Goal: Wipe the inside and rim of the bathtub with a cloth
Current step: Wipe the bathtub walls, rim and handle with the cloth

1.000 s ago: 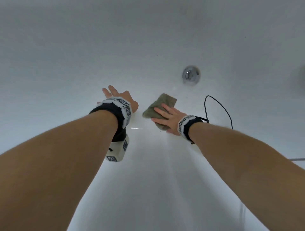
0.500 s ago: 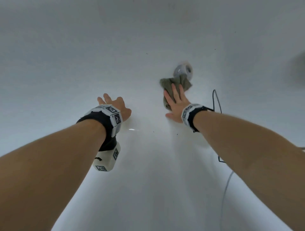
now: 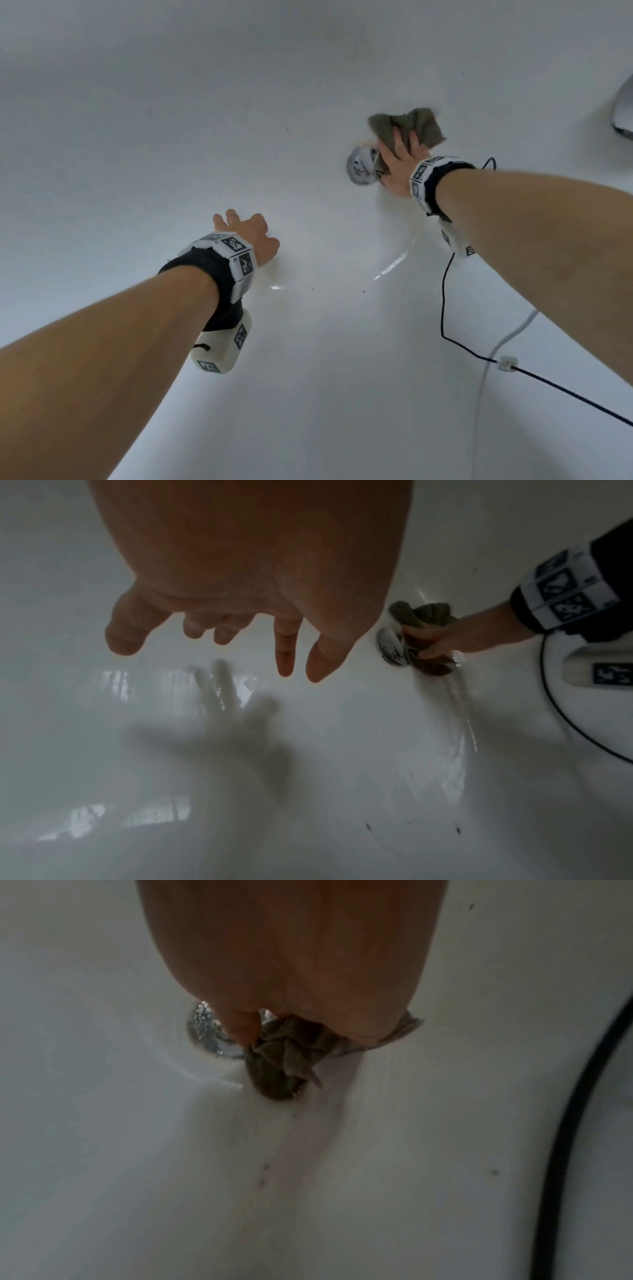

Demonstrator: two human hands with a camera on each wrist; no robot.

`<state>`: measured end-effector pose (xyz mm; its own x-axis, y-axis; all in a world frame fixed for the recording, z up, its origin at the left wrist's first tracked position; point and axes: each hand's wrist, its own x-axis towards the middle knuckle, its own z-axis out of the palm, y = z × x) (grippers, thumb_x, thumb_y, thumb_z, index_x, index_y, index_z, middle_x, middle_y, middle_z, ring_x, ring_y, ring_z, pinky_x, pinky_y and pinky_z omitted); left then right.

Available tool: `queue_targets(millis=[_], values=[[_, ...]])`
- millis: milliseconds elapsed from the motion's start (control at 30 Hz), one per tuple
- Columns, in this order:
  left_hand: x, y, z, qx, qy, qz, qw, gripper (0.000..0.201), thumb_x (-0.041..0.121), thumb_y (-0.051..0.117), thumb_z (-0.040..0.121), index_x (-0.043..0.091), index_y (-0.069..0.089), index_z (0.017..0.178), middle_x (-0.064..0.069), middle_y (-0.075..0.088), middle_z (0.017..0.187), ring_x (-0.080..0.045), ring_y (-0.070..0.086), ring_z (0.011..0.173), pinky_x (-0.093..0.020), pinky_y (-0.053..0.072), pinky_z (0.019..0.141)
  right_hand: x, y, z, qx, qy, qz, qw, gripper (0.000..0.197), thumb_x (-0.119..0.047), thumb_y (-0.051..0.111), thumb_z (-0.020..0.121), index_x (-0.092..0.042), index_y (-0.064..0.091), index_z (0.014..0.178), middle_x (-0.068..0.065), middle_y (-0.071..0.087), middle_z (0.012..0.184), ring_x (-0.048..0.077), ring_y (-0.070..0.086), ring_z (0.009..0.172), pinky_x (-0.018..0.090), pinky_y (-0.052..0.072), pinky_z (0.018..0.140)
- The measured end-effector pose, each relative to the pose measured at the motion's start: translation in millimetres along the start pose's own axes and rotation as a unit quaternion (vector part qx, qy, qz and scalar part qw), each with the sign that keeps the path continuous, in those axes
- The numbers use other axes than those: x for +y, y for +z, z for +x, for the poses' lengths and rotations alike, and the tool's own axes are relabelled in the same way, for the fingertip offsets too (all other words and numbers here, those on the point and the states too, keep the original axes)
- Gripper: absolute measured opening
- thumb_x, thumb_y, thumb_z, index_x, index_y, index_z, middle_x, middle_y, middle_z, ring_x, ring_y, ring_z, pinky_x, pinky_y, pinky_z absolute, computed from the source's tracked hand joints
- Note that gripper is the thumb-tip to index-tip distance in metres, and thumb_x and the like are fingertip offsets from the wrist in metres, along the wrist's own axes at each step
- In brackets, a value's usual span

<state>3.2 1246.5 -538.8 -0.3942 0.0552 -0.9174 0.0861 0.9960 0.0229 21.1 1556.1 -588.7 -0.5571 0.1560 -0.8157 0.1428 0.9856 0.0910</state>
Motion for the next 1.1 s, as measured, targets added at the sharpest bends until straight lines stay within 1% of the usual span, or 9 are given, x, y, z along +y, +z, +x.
queue_targets(millis=[133,267,500,667,733,833,867,1000,1100], values=[[0.2,2.6,-1.3,0.001,0.002,-0.001,1.0,0.04,0.04,0.046,0.089,0.029,0.049,0.128,-0.01,0.031,0.143,-0.035,0.023,0.134,-0.046,0.033,0.108,-21.2,-4.0,8.0,-0.017,-0.002,0.051,0.999,0.074,-0.031,0.04,0.099,-0.023,-0.008,0.156,0.01,-0.019,0.162,0.046,-0.012,0.146,0.056,0.001,0.12],[-1.5,4.4,-1.9,0.007,-0.002,-0.006,1.0,0.038,0.04,0.048,0.089,0.03,0.051,0.125,-0.008,0.031,0.14,-0.034,0.024,0.133,-0.046,0.032,0.108,-42.9,-2.5,7.6,-0.001,-0.006,0.103,0.995,0.073,-0.025,0.042,0.097,-0.025,-0.002,0.156,0.006,-0.019,0.162,0.045,-0.014,0.146,0.055,-0.001,0.12],[-5.3,2.1,-11.7,0.007,-0.019,0.006,1.0,0.038,0.037,0.048,0.089,0.028,0.052,0.126,-0.008,0.034,0.138,-0.034,0.028,0.13,-0.047,0.034,0.105,-49.0,3.8,-1.0,-0.027,-0.101,0.028,0.994,0.065,-0.019,0.031,0.099,-0.031,0.0,0.155,0.003,-0.014,0.163,0.052,-0.011,0.143,0.06,0.002,0.119],[-4.9,3.3,-18.1,-0.004,-0.025,0.027,0.999,0.042,0.041,0.047,0.088,0.03,0.05,0.129,-0.009,0.032,0.143,-0.038,0.028,0.132,-0.051,0.032,0.107,-61.8,28.0,-28.0,-0.102,-0.136,0.082,0.982,0.081,-0.007,0.034,0.091,-0.038,-0.009,0.152,-0.006,-0.02,0.162,0.039,-0.017,0.147,0.057,0.001,0.12],[-4.1,3.3,-19.7,-0.009,-0.034,0.028,0.999,0.043,0.042,0.046,0.089,0.03,0.048,0.13,-0.01,0.027,0.15,-0.041,0.023,0.137,-0.055,0.028,0.109,-66.5,34.1,-38.6,-0.113,-0.122,0.143,0.976,0.088,-0.004,0.035,0.089,-0.042,-0.015,0.15,-0.007,-0.018,0.162,0.039,-0.008,0.149,0.056,0.007,0.121],[-1.5,4.3,-25.8,-0.019,-0.036,0.029,0.999,0.044,0.044,0.045,0.089,0.03,0.047,0.131,-0.011,0.023,0.153,-0.043,0.018,0.14,-0.057,0.025,0.11,-69.5,28.5,-56.9,-0.127,-0.068,0.185,0.972,0.087,-0.009,0.038,0.095,-0.042,-0.022,0.148,0.011,-0.012,0.163,0.048,0.026,0.141,0.052,0.029,0.115],[-0.4,5.4,-27.5,-0.019,-0.032,0.028,0.999,0.044,0.043,0.045,0.089,0.03,0.047,0.131,-0.011,0.023,0.154,-0.043,0.018,0.14,-0.057,0.025,0.111,-69.8,27.3,-63.2,-0.137,-0.066,0.174,0.973,0.085,-0.009,0.038,0.096,-0.041,-0.02,0.149,0.013,-0.012,0.163,0.048,0.026,0.141,0.052,0.03,0.115],[6.9,10.8,-33.5,-0.019,-0.012,0.031,0.999,0.045,0.043,0.045,0.089,0.03,0.047,0.132,-0.011,0.029,0.15,-0.041,0.025,0.137,-0.053,0.028,0.109,-86.7,49.6,-86.2,-0.162,-0.174,0.036,0.971,0.079,0.004,0.035,0.091,-0.023,-0.003,0.155,0.002,-0.007,0.163,0.04,-0.005,0.148,0.06,0.016,0.118],[12.2,14.0,-36.2,-0.018,-0.001,0.038,0.999,0.046,0.043,0.046,0.086,0.031,0.047,0.131,-0.011,0.037,0.141,-0.04,0.035,0.128,-0.051,0.033,0.104,-109.6,79.1,-105.0,-0.19,-0.231,-0.059,0.952,0.077,0.002,0.034,0.091,-0.018,-0.003,0.156,-0.001,-0.006,0.164,0.04,-0.009,0.148,0.061,0.016,0.117]])
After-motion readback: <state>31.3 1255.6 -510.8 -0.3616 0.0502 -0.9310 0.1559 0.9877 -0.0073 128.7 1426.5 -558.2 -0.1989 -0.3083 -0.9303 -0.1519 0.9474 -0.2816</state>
